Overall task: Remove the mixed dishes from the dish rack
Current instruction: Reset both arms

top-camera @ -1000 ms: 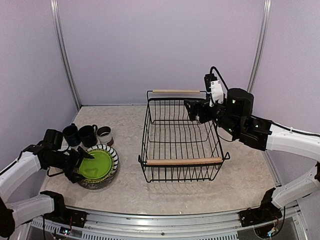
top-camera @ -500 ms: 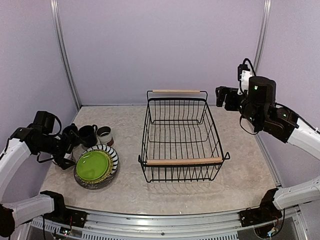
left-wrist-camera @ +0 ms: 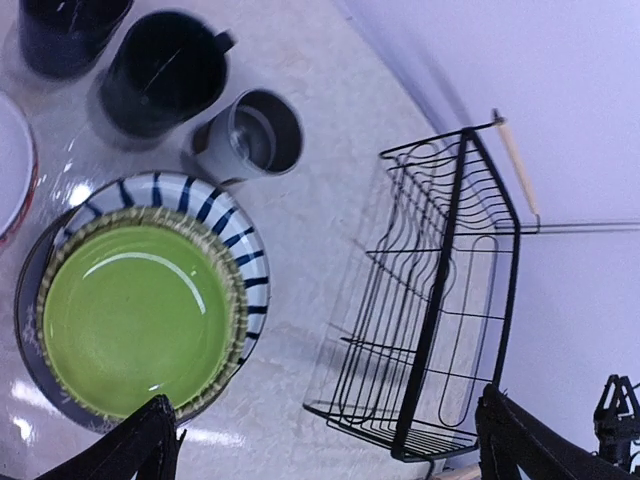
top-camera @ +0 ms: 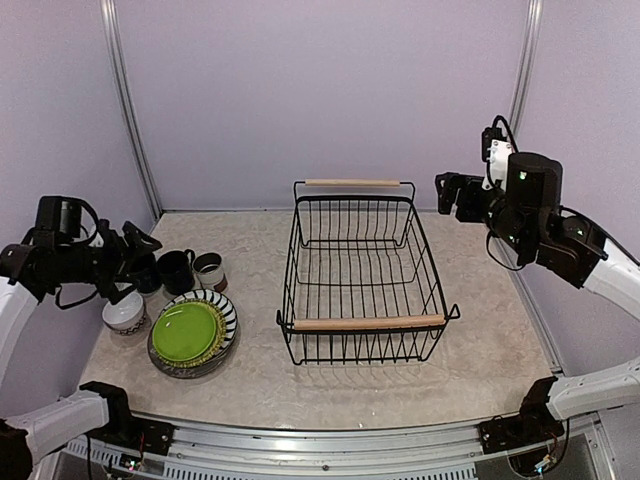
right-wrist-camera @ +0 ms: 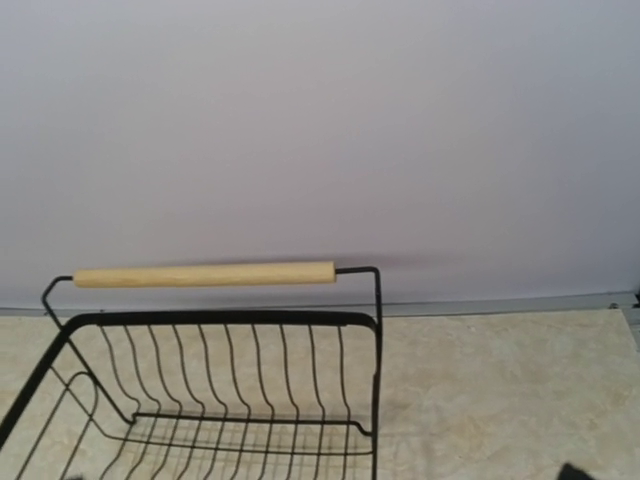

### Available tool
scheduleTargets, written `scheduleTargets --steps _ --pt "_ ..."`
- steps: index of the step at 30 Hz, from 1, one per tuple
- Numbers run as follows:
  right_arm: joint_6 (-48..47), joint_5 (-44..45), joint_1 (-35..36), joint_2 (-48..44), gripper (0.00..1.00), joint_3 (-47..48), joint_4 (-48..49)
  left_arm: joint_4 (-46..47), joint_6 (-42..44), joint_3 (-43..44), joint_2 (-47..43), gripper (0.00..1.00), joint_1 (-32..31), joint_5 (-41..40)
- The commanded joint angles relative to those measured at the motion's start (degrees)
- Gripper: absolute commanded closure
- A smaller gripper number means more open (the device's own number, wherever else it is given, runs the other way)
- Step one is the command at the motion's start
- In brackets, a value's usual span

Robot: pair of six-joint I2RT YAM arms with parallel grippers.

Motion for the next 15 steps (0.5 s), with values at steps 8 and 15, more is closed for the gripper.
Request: scheduleTargets --steps 8,15 --pt "-3.48 -3.41 -0.24 -7.05 0.00 0.71 3.36 21.75 20.57 23.29 -0.27 0.01 0.15 1.55" --pt "-4.73 -4.37 -0.28 -9.43 0.00 2.12 4.48 33.85 23.30 24.44 -1.65 0.01 0.13 1.96"
